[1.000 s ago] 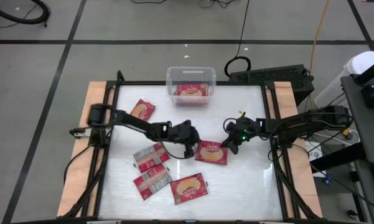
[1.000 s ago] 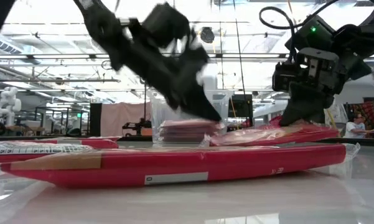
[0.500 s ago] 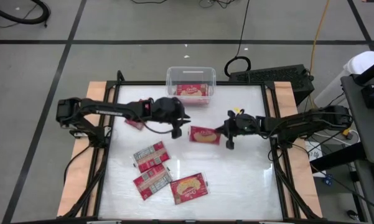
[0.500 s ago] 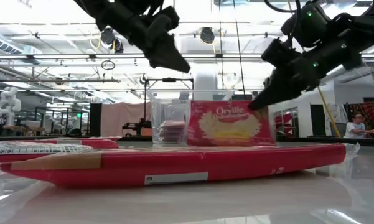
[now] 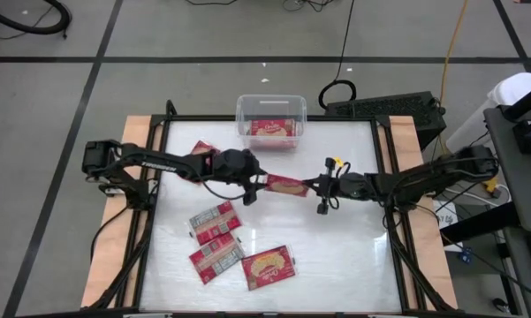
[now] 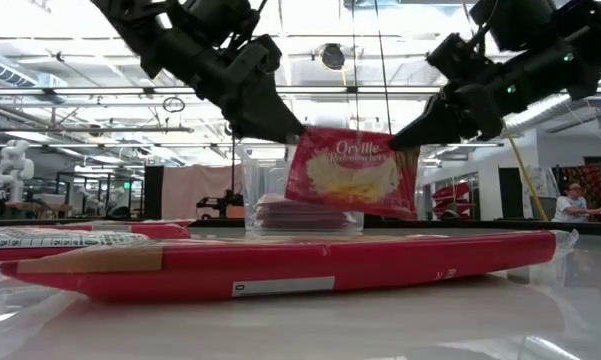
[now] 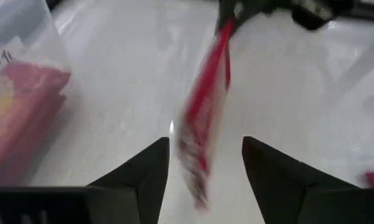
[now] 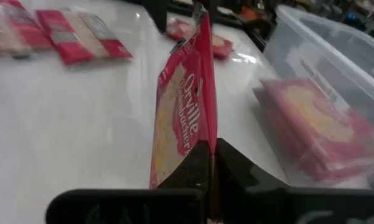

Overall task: Sort popcorn bags into baskets
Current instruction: Put the popcorn bag into the transparent bin

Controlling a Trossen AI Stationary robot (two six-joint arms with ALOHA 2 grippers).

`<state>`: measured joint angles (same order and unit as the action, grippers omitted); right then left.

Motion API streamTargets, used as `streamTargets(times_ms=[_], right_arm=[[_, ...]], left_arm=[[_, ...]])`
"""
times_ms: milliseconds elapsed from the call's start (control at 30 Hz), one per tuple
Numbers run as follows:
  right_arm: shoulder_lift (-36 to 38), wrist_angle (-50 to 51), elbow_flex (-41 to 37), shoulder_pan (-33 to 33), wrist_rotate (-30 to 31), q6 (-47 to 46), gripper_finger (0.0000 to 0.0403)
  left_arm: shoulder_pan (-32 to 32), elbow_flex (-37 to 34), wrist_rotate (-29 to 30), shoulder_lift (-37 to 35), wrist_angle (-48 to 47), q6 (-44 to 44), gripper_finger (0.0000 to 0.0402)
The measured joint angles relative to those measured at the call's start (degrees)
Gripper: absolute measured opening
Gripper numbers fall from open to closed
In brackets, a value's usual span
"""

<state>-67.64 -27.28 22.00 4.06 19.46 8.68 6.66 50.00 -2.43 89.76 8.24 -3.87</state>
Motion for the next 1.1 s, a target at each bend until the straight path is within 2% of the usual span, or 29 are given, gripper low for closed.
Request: streamTargets(times_ms=[167,367,533,700,833,900,1000,1100], right_arm=[[0.0,-4.1,0.0,3.7,0.3,0.4,0.0000],[0.0,-4.8,0.0,5.8,3.1,-2.1,0.0000],[-0.5,-6.3,0.0,6.1,4.8,-1.2,0.0000],[-1.0,-9.4,0.0,5.7,6.3,3.6,0.0000],[-1.0,-11.0,0.0,4.9,6.7,2.4,0.0007],[-1.0,-11.2,0.0,4.9,9.2,0.1,0.0018],[-1.0,-11.0,0.0,5.5,15.0,-5.0,0.0046],[-1.0,-10.5,0.0,5.8,17.3,-8.7,0.0085]], left_arm=[[-1.2,-5.2,2.5,0.0,10.4,-0.9,0.0200],[-2.7,-8.6,-0.8,0.0,21.9,-1.2,0.0165],[-2.8,-8.5,-1.1,0.0,23.7,1.4,0.0105],[-0.9,-8.5,-1.2,0.0,24.8,3.4,0.0022],[0.7,-8.5,-1.8,0.0,25.7,3.6,0.0018],[1.4,-8.5,-3.2,-0.3,25.6,3.7,0.0018],[2.6,-8.5,-5.6,-2.8,23.7,3.8,0.0010],[4.0,-8.5,-6.5,-7.4,20.2,5.0,0.0010]])
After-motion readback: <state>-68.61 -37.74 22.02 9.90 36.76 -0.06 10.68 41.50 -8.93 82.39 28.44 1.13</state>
